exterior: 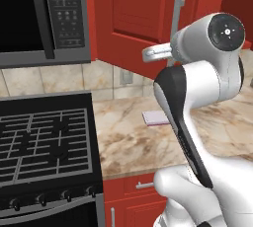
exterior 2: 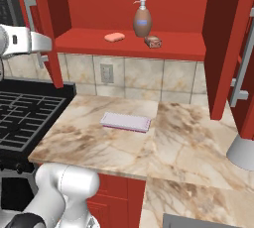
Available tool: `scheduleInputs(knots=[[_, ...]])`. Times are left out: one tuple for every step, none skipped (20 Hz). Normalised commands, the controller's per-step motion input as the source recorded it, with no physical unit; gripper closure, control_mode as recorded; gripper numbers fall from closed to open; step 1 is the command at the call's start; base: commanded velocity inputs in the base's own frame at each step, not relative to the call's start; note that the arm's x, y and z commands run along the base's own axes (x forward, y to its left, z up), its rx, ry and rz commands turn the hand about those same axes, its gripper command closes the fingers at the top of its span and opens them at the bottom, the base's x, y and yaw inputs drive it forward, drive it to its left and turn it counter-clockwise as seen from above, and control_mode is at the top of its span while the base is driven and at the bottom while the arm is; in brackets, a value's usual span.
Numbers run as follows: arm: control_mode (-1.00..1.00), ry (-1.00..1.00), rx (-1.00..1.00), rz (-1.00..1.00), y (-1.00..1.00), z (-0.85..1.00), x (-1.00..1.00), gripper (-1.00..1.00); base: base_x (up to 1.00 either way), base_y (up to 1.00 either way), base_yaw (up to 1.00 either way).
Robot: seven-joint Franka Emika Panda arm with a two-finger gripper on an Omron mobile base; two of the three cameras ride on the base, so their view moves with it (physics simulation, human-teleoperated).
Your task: Pick the bar soap and bar soap from the cabinet and place them on the counter.
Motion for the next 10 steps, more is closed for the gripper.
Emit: scheduleInputs(knots=[[-1.0,-0.05,0.0,0.0,-0.32,-0.03,-0.28,-1.0,0.0,0.0,0.0],[-1.0,-0.06,0.0,0.0,-0.32,0.0,-0.32,-1.0,0.0,0.0,0.0],[-1.0,-0.06,0.0,0.0,-0.32,0.0,-0.32,-1.0,0.0,0.0,0.0],[-1.0,-0.07,0.0,0.0,-0.31,0.0,-0.33,-1.0,0.0,0.0,0.0],[-1.0,-0.06,0.0,0.0,-0.28,0.0,-0.26,-1.0,0.0,0.0,0.0],[-1.0,-0.05,0.0,0.0,-0.26,0.0,-0.22,-1.0,0.0,0.0,0.0],[-1.0,-0.04,0.0,0.0,-0.25,0.0,-0.2,-1.0,0.0,0.0,0.0],[-1.0,-0.04,0.0,0.0,-0.24,0.0,-0.2,-1.0,0.0,0.0,0.0],[-1.0,-0.03,0.0,0.0,-0.27,0.0,-0.18,-1.0,0.0,0.0,0.0],[-1.0,-0.02,0.0,0.0,-0.31,0.0,-0.16,-1.0,0.0,0.0,0.0]])
